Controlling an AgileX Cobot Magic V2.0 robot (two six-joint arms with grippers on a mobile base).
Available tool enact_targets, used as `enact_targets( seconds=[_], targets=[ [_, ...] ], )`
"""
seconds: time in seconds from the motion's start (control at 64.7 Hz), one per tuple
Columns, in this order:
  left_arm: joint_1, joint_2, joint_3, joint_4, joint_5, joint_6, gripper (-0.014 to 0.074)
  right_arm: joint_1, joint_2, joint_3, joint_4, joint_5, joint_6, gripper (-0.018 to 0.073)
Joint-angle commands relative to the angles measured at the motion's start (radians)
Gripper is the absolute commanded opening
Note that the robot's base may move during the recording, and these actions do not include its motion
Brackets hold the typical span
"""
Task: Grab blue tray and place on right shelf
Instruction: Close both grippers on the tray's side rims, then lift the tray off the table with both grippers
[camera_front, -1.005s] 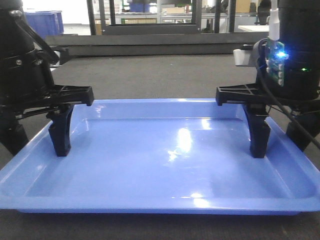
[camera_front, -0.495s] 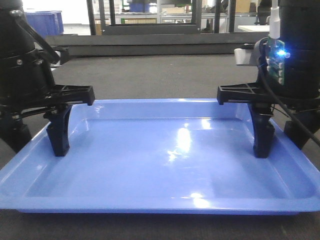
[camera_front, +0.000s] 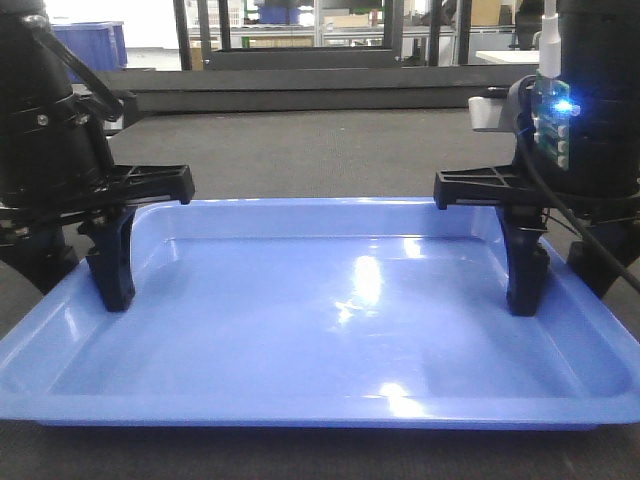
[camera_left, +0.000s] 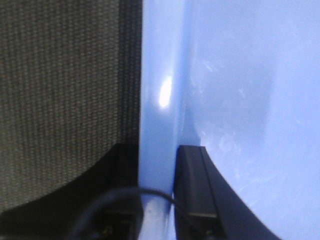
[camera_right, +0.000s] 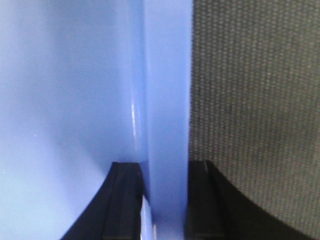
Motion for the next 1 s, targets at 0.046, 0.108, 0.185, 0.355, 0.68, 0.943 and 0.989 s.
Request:
enact_targets(
  seconds=[0.046, 0.108, 0.185, 0.355, 0.68, 0.943, 0.989],
  targets=[
    [0.003, -0.036, -0.020, 0.017, 0.018, -0.011, -0.0012, 0.000, -0.031, -0.021, 0.001, -0.003, -0.007, 0.0189],
    [0.003, -0.036, -0.020, 0.017, 0.018, -0.011, -0.0012, 0.000, -0.031, -0.021, 0.001, -0.004, -0.007, 0.0189],
    [0.003, -0.036, -0.020, 0.017, 0.018, -0.011, -0.0012, 0.000, -0.031, -0.021, 0.001, 0.002, -0.007, 0.0189],
    [0.003, -0.033, -0.020, 0.006, 0.022, -0.011, -0.0012, 0.000, -0.033, -0.022, 0.001, 0.002, -0.007, 0.0189],
    [0.003, -0.136, -0.075, -0.003, 0.167, -0.107, -0.0012, 0.000, -0.157, -0.030, 0.001, 0.059, 0.005, 0.0184],
    [-0.010, -0.256, -0.068, -0.003, 0.216, -0.123, -0.0012, 0.007, -0.247, -0.028, 0.001, 0.123, 0.029, 0.0115],
    [-0.022, -0.273, -0.068, -0.003, 0.220, -0.123, -0.0012, 0.014, -0.262, -0.025, 0.001, 0.127, 0.031, 0.0115]
  ],
)
